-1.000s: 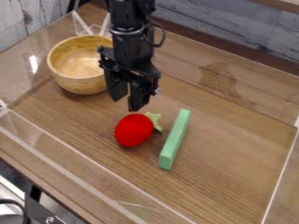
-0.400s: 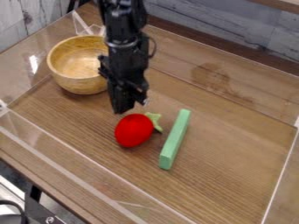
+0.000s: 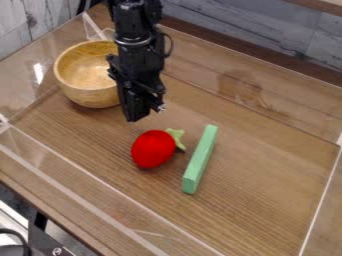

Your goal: Move the red fruit to the right side of the table

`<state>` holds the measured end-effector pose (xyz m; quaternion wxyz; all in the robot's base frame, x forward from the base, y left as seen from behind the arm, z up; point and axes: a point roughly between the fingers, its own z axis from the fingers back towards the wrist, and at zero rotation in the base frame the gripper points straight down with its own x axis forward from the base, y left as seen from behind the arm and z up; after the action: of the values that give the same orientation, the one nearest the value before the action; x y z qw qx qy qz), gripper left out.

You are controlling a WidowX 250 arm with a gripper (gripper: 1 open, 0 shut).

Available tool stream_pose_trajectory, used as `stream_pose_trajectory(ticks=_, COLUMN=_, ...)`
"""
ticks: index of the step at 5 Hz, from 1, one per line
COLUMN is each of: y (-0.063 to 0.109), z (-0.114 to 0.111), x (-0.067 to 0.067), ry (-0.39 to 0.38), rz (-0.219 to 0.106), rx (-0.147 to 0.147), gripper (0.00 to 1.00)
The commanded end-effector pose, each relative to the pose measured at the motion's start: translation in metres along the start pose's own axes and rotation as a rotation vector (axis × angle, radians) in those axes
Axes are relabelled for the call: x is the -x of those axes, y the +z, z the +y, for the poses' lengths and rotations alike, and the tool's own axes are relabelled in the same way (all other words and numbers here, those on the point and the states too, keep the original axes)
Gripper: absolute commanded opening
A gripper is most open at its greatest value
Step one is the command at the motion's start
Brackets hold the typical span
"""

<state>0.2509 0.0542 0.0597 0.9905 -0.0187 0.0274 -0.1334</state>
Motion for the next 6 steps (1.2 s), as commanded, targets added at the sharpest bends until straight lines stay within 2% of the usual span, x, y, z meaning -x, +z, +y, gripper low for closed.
stream_pose_trajectory(ticks=1, y=-0.003, z=-0.002, x=-0.001, ry=-0.009, rz=-0.04, rx=-0.021, gripper=1.0)
stream_pose_trajectory(ticks=2, y=0.0, z=-0.012, x=0.001, ry=0.011, rz=-0.06, rx=-0.032, gripper=0.0)
stream_pose_trajectory(ticks=3, y=-0.003, z=-0.011, x=-0.007, ry=0.079, rz=-0.064, rx=-0.032, gripper=0.0)
stream_pose_trajectory(ticks=5, y=0.027, z=-0.026, x=-0.033, ry=0.235, rz=-0.127, rx=-0.052, gripper=0.0)
stream_pose_trajectory(ticks=6, y=0.027, z=-0.028, x=-0.033, ry=0.236, rz=-0.123, rx=-0.051, gripper=0.0)
